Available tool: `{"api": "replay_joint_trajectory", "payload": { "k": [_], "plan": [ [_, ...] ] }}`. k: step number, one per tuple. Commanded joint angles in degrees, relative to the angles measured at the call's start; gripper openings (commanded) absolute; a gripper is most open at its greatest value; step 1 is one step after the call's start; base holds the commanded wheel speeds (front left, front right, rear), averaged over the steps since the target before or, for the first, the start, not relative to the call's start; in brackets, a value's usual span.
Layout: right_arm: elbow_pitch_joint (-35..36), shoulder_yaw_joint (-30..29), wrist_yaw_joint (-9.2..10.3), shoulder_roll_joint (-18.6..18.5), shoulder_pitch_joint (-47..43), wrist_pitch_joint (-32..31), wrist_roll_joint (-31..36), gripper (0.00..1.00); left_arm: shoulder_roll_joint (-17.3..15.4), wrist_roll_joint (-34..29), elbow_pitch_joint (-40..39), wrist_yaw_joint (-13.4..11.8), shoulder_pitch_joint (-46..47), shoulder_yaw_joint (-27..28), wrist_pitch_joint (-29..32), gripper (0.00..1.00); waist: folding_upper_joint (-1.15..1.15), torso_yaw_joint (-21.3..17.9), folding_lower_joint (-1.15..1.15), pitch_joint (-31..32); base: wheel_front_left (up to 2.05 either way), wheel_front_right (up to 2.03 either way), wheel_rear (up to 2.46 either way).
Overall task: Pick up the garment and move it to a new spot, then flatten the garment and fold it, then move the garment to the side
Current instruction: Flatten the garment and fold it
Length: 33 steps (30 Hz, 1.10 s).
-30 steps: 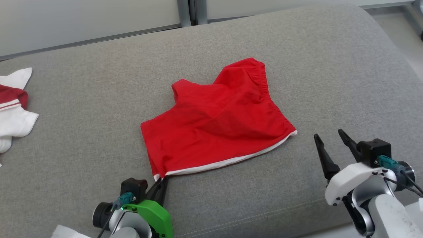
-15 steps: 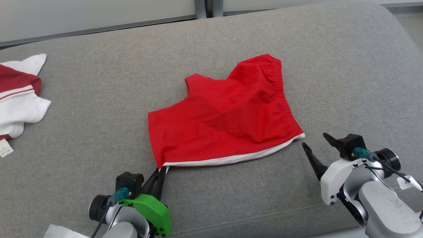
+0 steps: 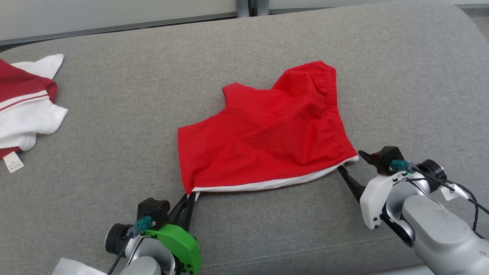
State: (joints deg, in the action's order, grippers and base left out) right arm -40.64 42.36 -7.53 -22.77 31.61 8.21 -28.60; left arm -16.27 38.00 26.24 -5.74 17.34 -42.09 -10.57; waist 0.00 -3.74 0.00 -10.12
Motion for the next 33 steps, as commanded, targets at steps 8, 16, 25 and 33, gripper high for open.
{"api": "replay_joint_trajectory", "payload": {
  "k": [8,16,25,33],
  "plan": [
    [-3.5,9.2,0.07,-0.8,5.1,1.7,-6.4,0.84,-0.7,-0.2,-0.6,-0.4,0.4,-0.4,0.3,0.0,0.0,0.5,0.0,0.1,0.0,0.0,0.0],
    [-5.4,17.1,0.07,-1.4,8.7,3.0,-12.2,0.13,-0.9,0.0,-0.9,-0.5,0.7,-0.7,0.6,0.0,0.0,1.0,0.0,0.1,0.0,0.0,0.0],
    [-4.6,23.6,0.08,-3.3,11.2,4.2,-18.1,0.0,-1.2,1.1,-1.5,-0.5,0.2,0.3,-0.4,0.0,0.0,0.7,0.0,1.2,0.0,0.0,0.0],
    [1.4,24.8,0.08,-6.2,12.6,5.3,-26.6,0.0,-1.5,5.8,-4.8,1.1,0.2,4.0,-1.0,0.0,0.0,-0.1,0.0,3.3,0.0,0.0,0.0]
  ]
}}
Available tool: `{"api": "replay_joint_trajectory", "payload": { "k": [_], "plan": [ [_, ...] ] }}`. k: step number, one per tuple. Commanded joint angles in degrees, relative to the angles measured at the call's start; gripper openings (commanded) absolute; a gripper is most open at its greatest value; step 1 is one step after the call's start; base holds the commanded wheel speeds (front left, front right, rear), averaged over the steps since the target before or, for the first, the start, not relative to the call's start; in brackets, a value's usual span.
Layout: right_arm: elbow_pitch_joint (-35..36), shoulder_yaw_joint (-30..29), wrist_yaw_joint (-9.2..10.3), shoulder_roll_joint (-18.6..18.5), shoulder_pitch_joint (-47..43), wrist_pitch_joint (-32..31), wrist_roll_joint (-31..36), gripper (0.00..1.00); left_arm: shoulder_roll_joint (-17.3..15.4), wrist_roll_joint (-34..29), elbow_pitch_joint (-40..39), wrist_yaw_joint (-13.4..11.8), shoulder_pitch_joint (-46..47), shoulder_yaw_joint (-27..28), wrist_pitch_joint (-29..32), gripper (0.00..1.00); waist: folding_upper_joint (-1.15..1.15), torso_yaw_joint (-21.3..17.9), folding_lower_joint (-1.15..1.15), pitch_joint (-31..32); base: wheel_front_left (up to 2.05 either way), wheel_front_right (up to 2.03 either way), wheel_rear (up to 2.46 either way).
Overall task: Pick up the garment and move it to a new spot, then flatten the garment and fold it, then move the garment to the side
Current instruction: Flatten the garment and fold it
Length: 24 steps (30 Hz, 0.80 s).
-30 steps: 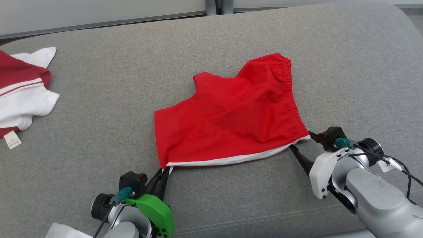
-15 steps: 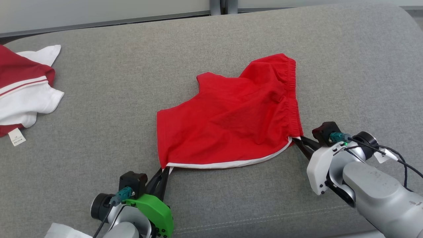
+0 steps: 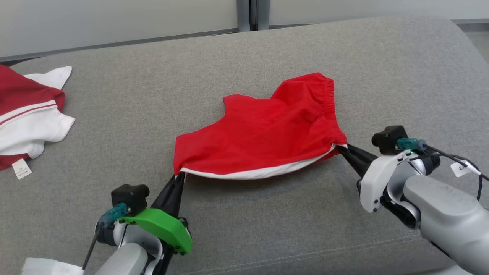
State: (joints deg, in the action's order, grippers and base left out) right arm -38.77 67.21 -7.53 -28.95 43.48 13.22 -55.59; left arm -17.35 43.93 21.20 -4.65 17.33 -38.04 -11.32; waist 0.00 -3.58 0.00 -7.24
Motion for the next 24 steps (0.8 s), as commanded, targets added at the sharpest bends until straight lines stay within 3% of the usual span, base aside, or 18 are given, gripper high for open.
{"api": "replay_joint_trajectory", "payload": {
  "k": [1,14,24],
  "plan": [
    [0.6,-0.1,0.08,-0.6,1.1,0.3,-0.7,0.0,-0.6,0.8,-0.4,0.3,0.4,0.6,-0.1,0.0,0.0,-0.4,0.0,0.8,0.0,0.0,0.0],
    [11.8,-3.3,0.08,-6.9,7.5,-2.3,-9.7,0.0,-8.5,5.1,-13.4,0.6,9.0,6.1,9.7,0.0,0.0,-1.7,0.0,6.5,0.0,0.0,0.0],
    [15.2,-8.0,0.07,-6.0,17.3,-9.0,-9.7,0.0,-11.1,7.1,-20.1,-1.3,23.7,9.5,20.0,0.0,0.0,-0.8,0.0,7.7,0.0,0.0,0.0]
  ]
}}
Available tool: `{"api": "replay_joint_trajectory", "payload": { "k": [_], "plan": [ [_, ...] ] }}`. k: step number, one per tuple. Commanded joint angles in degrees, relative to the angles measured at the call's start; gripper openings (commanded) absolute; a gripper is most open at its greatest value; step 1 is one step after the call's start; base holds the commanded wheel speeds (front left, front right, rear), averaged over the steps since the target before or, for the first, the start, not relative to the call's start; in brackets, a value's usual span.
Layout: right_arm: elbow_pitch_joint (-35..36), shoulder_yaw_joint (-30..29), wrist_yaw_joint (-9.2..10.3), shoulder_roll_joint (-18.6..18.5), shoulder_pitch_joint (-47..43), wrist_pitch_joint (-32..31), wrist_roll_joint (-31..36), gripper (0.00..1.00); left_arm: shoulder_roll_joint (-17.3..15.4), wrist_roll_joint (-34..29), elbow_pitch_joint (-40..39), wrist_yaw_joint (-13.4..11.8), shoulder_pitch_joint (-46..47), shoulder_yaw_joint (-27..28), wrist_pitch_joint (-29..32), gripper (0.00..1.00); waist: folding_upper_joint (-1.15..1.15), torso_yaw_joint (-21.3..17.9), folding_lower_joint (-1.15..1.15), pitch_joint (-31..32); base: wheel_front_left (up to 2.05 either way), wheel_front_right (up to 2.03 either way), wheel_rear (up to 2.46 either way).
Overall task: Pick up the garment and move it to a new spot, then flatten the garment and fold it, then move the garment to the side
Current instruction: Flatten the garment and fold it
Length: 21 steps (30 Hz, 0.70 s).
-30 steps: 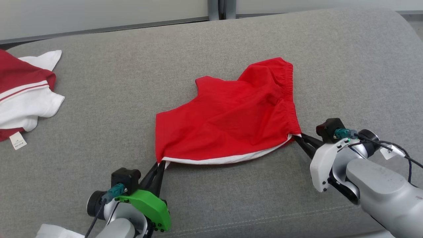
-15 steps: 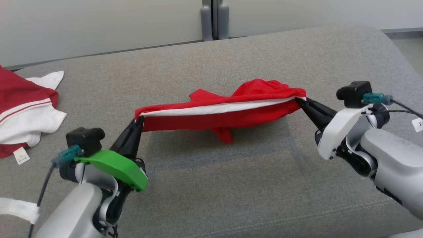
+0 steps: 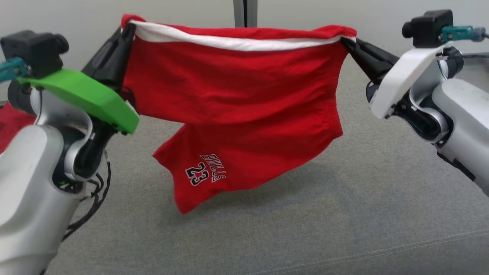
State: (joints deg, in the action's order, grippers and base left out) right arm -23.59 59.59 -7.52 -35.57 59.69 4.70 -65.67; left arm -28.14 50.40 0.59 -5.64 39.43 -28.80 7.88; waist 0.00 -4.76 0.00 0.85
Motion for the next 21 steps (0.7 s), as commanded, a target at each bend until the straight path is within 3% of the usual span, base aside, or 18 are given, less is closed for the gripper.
{"api": "replay_joint_trajectory", "payload": {
  "k": [1,9,16,21],
  "plan": [
    [-0.5,-0.6,0.06,1.1,2.2,-1.1,0.7,0.0,0.0,0.9,1.2,-0.4,3.2,0.4,1.7,0.0,0.0,0.6,0.0,-0.7,0.0,0.0,0.0],
    [-11.8,-1.7,0.07,9.6,14.4,-4.4,5.5,0.0,2.8,-1.7,15.7,-1.0,18.3,0.1,4.7,0.0,0.0,2.6,0.0,-9.2,0.0,0.0,0.0],
    [-26.4,-4.7,0.07,14.6,26.2,2.3,12.2,0.0,7.8,-6.0,26.4,-0.2,31.4,1.0,-4.3,0.0,0.0,5.0,0.0,-17.7,0.0,0.0,0.0],
    [-35.9,-6.5,0.08,17.2,30.2,8.1,15.3,0.0,12.3,-5.7,32.8,2.7,36.1,1.6,-12.2,0.0,0.0,7.1,0.0,-22.3,0.0,0.0,0.0]
  ]
}}
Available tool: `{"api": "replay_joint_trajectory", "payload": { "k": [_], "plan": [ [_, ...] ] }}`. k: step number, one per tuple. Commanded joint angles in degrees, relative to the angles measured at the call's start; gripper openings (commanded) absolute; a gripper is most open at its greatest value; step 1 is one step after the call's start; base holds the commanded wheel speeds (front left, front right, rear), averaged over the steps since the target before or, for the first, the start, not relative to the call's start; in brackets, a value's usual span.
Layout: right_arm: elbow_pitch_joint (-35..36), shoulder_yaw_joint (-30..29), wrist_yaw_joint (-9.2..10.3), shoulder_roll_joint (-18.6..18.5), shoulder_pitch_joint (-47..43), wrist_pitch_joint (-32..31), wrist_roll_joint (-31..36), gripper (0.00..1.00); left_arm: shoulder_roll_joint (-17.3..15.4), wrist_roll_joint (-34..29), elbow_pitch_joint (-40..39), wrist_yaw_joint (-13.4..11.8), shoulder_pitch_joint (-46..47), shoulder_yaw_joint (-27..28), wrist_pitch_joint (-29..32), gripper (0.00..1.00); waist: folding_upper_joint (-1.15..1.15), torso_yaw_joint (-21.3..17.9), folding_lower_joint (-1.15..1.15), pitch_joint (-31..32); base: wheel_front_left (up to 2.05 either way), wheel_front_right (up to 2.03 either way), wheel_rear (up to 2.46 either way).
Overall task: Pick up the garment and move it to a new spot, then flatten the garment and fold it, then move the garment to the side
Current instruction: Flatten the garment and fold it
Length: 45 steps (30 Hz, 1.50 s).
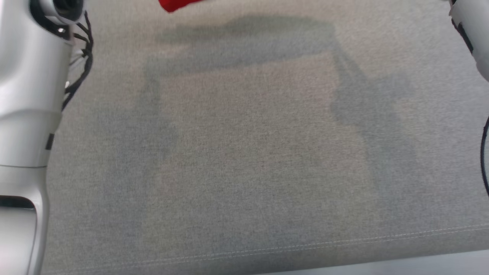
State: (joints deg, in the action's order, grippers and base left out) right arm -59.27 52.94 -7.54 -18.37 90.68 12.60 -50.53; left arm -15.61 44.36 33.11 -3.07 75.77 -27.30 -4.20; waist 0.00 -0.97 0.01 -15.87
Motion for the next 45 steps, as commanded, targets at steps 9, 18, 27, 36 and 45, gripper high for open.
{"api": "replay_joint_trajectory", "payload": {
  "k": [9,18,27,36,45],
  "plan": [
    [0.6,3.0,0.09,-0.4,-12.8,2.4,-1.9,0.0,2.4,1.6,5.5,6.5,-10.3,-2.8,-6.0,0.0,0.0,4.3,-0.01,-6.4,0.0,0.0,0.0],
    [17.0,6.7,0.09,-8.3,-29.3,2.6,-4.9,0.0,-1.0,2.9,-3.2,7.2,-29.8,-4.1,-9.0,0.0,0.0,3.1,-0.01,-1.3,0.0,0.0,0.0],
    [32.5,4.7,0.09,-16.6,-46.1,2.6,-3.1,0.0,-4.7,3.6,-17.5,2.0,-52.2,-4.1,-10.4,0.0,0.0,2.9,-0.01,4.3,0.0,0.0,0.0],
    [40.5,-4.1,0.1,-17.9,-65.5,2.6,4.0,0.0,-5.6,-0.3,-26.7,-3.3,-70.8,-3.3,-11.1,0.0,0.0,2.8,-0.01,8.4,0.0,0.0,0.0],
    [44.5,-13.2,0.12,-16.9,-79.6,2.6,9.6,0.0,-5.0,-3.7,-30.1,-4.5,-80.9,-1.5,-11.1,0.0,0.0,2.8,-0.01,10.5,0.0,0.0,0.0]
  ]
}}
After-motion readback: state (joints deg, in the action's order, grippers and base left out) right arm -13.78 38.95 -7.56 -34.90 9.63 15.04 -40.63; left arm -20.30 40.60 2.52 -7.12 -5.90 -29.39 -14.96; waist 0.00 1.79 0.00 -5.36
